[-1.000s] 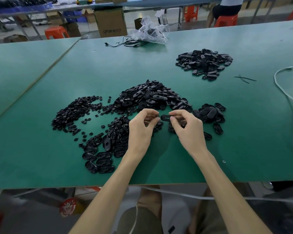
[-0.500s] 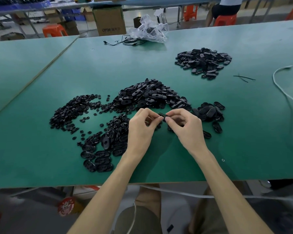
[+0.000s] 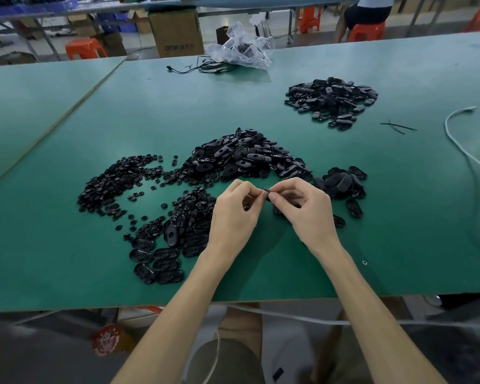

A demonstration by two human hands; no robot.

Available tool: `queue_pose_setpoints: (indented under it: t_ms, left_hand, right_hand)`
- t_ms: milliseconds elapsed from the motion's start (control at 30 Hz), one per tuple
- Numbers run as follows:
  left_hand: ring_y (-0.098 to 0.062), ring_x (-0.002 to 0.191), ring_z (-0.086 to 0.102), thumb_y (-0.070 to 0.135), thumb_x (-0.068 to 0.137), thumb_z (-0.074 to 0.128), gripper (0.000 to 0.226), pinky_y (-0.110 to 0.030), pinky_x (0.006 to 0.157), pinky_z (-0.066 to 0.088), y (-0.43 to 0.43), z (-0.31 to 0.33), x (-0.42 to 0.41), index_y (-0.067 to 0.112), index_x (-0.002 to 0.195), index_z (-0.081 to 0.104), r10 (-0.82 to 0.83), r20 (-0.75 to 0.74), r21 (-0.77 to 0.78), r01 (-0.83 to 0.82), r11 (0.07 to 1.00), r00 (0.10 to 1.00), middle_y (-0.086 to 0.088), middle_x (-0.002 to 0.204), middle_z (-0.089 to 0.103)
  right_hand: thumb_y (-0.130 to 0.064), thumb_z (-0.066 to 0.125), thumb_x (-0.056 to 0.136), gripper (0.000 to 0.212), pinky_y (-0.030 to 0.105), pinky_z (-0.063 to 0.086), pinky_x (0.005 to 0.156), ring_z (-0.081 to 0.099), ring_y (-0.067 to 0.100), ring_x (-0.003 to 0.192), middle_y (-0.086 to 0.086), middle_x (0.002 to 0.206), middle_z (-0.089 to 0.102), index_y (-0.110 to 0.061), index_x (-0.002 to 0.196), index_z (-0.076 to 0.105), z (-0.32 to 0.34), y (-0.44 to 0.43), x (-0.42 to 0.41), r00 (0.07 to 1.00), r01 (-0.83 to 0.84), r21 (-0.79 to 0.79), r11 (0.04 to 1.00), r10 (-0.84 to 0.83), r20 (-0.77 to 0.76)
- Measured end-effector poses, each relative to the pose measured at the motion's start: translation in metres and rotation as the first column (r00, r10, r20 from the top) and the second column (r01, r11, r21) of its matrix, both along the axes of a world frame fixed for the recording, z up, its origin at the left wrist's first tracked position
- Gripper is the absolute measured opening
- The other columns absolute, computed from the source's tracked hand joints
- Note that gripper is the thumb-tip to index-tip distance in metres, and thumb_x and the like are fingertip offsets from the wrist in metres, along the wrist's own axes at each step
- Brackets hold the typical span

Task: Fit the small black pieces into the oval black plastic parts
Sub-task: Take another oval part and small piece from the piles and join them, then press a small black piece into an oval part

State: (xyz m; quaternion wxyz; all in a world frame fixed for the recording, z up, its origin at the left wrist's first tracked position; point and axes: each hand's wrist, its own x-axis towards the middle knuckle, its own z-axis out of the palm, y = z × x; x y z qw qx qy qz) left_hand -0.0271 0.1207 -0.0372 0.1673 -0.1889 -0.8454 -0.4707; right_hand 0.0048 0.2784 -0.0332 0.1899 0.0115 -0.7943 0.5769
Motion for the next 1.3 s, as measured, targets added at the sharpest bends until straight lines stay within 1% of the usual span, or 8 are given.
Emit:
queue_pose_setpoints:
  t_ms: [133, 200, 267, 433, 667, 900, 1100, 1300]
  left_hand:
    - [-0.01, 0.079, 0.063, 0.02, 0.099, 0.071, 0.01, -0.033, 0.073, 0.055, 0.0004, -0.0002, 0.0017, 0.011, 0.095, 0.074, -0.026, -0.02, -0.042, 0.025, 0.999, 0.999, 0.006, 0.093, 0.064]
    - [-0.01, 0.078, 0.063, 0.018, 0.097, 0.073, 0.007, -0.028, 0.073, 0.054, 0.0004, 0.001, 0.0016, 0.011, 0.095, 0.074, -0.025, -0.003, -0.035, 0.025, 0.999, 1.0, 0.006, 0.093, 0.064]
    - [-0.011, 0.078, 0.064, 0.014, 0.094, 0.076, 0.004, -0.021, 0.071, 0.051, -0.0008, 0.0021, 0.0, 0.014, 0.091, 0.073, -0.025, 0.056, 0.025, 0.023, 0.999, 0.998, 0.006, 0.092, 0.066]
    - [-0.014, 0.078, 0.067, 0.013, 0.089, 0.081, 0.018, -0.028, 0.072, 0.054, -0.0027, -0.0005, -0.0025, 0.02, 0.083, 0.065, -0.002, 0.189, 0.098, -0.017, 0.995, 0.982, 0.005, 0.088, 0.071]
    - [-0.011, 0.077, 0.065, 0.014, 0.09, 0.079, 0.02, -0.02, 0.068, 0.051, -0.0015, -0.0008, -0.0005, 0.022, 0.082, 0.063, 0.0, 0.144, 0.069, -0.01, 0.998, 0.99, 0.006, 0.088, 0.068]
    - [-0.003, 0.081, 0.06, 0.011, 0.093, 0.075, 0.008, -0.008, 0.072, 0.042, -0.0002, 0.0022, 0.0033, 0.016, 0.093, 0.069, -0.033, 0.062, -0.03, 0.035, 0.999, 0.998, 0.01, 0.093, 0.061]
    - [-0.006, 0.082, 0.061, 0.011, 0.092, 0.077, 0.012, -0.01, 0.072, 0.044, 0.0007, 0.0035, 0.0021, 0.018, 0.095, 0.067, -0.032, 0.072, 0.003, 0.032, 0.999, 0.997, 0.007, 0.095, 0.061]
    - [-0.018, 0.077, 0.066, 0.008, 0.089, 0.079, 0.022, -0.027, 0.073, 0.055, -0.001, 0.0058, 0.0001, 0.027, 0.097, 0.073, -0.068, 0.153, 0.124, 0.049, 0.991, 0.986, 0.005, 0.094, 0.063]
  right_hand:
    - [-0.009, 0.077, 0.093, 0.011, 0.036, 0.061, 0.083, 0.072, 0.012, 0.084, -0.011, 0.087, 0.076, -0.019, 0.095, 0.076, 0.0006, 0.0005, 0.0004, 1.0, 0.008, -0.029, 1.0, -0.008, -0.006]
    - [-0.008, 0.076, 0.093, 0.011, 0.038, 0.061, 0.081, 0.071, 0.014, 0.084, -0.009, 0.087, 0.075, -0.019, 0.095, 0.075, 0.0007, 0.0003, 0.0004, 1.0, 0.0, -0.032, 0.999, 0.0, -0.002]
    - [-0.006, 0.076, 0.093, 0.013, 0.039, 0.061, 0.081, 0.071, 0.014, 0.084, -0.009, 0.087, 0.075, -0.019, 0.095, 0.075, 0.0003, -0.0002, 0.0, 1.0, 0.0, -0.031, 1.0, 0.0, -0.003]
    - [-0.006, 0.076, 0.092, 0.017, 0.039, 0.06, 0.081, 0.072, 0.012, 0.085, -0.01, 0.087, 0.076, -0.021, 0.098, 0.075, -0.001, -0.0004, -0.0003, 1.0, 0.004, -0.03, 1.0, -0.004, 0.008]
    - [-0.005, 0.076, 0.092, 0.017, 0.037, 0.06, 0.08, 0.072, 0.011, 0.084, -0.012, 0.087, 0.076, -0.021, 0.099, 0.075, -0.002, -0.0008, 0.0005, 1.0, 0.014, -0.011, 1.0, -0.014, 0.0]
    - [-0.004, 0.072, 0.094, 0.02, 0.04, 0.061, 0.083, 0.072, 0.014, 0.086, -0.008, 0.094, 0.077, -0.021, 0.1, 0.08, -0.0019, 0.0002, 0.0007, 1.0, 0.005, 0.021, 1.0, -0.005, 0.01]
    - [-0.002, 0.071, 0.094, 0.021, 0.041, 0.061, 0.083, 0.072, 0.016, 0.086, -0.009, 0.093, 0.077, -0.019, 0.097, 0.081, -0.0006, -0.0002, 0.0002, 1.0, -0.007, 0.019, 1.0, 0.007, 0.0]
    - [-0.001, 0.07, 0.095, 0.02, 0.041, 0.06, 0.083, 0.071, 0.016, 0.087, -0.007, 0.096, 0.077, -0.018, 0.099, 0.081, 0.0002, -0.0006, 0.0009, 1.0, -0.024, 0.02, 1.0, 0.024, -0.004]
